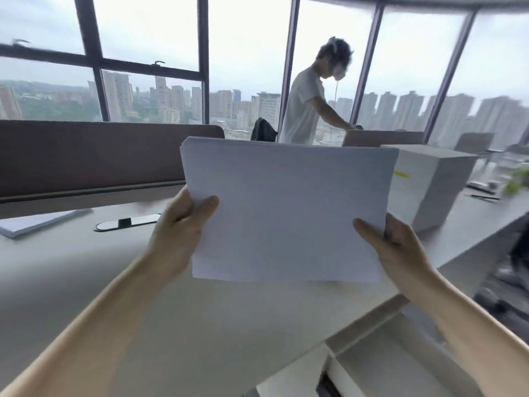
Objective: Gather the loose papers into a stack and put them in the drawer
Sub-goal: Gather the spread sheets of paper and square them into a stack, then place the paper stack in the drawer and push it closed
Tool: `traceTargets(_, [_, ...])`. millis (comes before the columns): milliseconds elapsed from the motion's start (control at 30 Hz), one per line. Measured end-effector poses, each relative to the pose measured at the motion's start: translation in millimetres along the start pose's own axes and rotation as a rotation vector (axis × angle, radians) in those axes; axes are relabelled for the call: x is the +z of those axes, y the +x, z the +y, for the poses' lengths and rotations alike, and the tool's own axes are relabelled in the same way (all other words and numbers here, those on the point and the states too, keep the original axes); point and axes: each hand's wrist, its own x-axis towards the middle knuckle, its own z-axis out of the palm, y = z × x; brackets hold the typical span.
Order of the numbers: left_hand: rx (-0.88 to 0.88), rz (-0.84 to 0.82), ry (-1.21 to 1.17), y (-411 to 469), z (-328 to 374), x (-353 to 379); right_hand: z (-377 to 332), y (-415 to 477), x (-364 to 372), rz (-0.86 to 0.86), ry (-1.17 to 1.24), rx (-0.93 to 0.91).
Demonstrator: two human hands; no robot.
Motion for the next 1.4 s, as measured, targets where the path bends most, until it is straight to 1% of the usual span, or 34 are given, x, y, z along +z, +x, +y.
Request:
traceTargets(67, [-0.089,-0.083,-0.069,-3,1,40,-4,-25,-41,0.062,-0.023,0.042])
traceTargets(200, [-0.309,-0.256,-0.101,-10,-16,124,-2,-79,-116,0.168,-0.03,0.227])
traceTargets(267, [-0.385,-0.372,-0.031,-18,-31,165,3,-109,-151,0.178,0.002,0.399])
traceTargets(333, [-0.452,-0.5,0.065,-31,-51,205,8,-139,-182,0.171,0.03,0.613])
traceTargets(400, [-0.497,-0.619,0.175,-48,-75,242,15,-169,-208,0.201,0.035,0.792])
traceTargets(467, [-0.511,-0.699,0.292,-67,-99,276,23,-194,-224,0.252,0.027,0.907])
traceTargets(567, [-0.506,-0.747,0.444,-85,-142,316,44,-219,-234,0.343,0.043,1.005])
traceTargets(633, [-0.471,-0.754,0.562,-93,-164,333,63,-227,-235,0.411,0.075,1.056])
traceTargets(700, [-0.394,-0.753,0.675,-96,-186,343,82,-229,-234,0.453,0.081,1.09])
traceTargets(767, [-0.28,-0.801,0.776,-97,-207,344,99,-228,-234,0.504,0.081,1.108])
traceTargets(867, [-0.148,-0.892,0.897,-92,-237,338,124,-225,-235,0.524,0.044,1.127])
traceTargets(900, [-0.133,-0.888,0.952,-90,-246,335,132,-224,-234,0.519,0.03,1.139])
traceTargets(1000, [-0.116,-0.786,1.131,-84,-269,327,158,-216,-225,0.483,-0.034,1.155])
traceTargets(1067, [-0.077,-0.765,1.21,-83,-275,325,172,-206,-213,0.454,-0.056,1.147])
traceTargets(1133, [-0.059,-0.774,1.214,-82,-279,325,187,-195,-202,0.465,-0.051,1.14])
traceTargets(1233, [-0.077,-0.801,1.218,-78,-282,324,212,-182,-182,0.482,-0.019,1.126])
traceTargets(1333, [-0.102,-0.822,1.207,-78,-283,324,234,-176,-157,0.524,-0.027,1.156])
traceTargets(1400, [-0.104,-0.816,1.219,-79,-283,325,248,-176,-141,0.556,0.013,1.191])
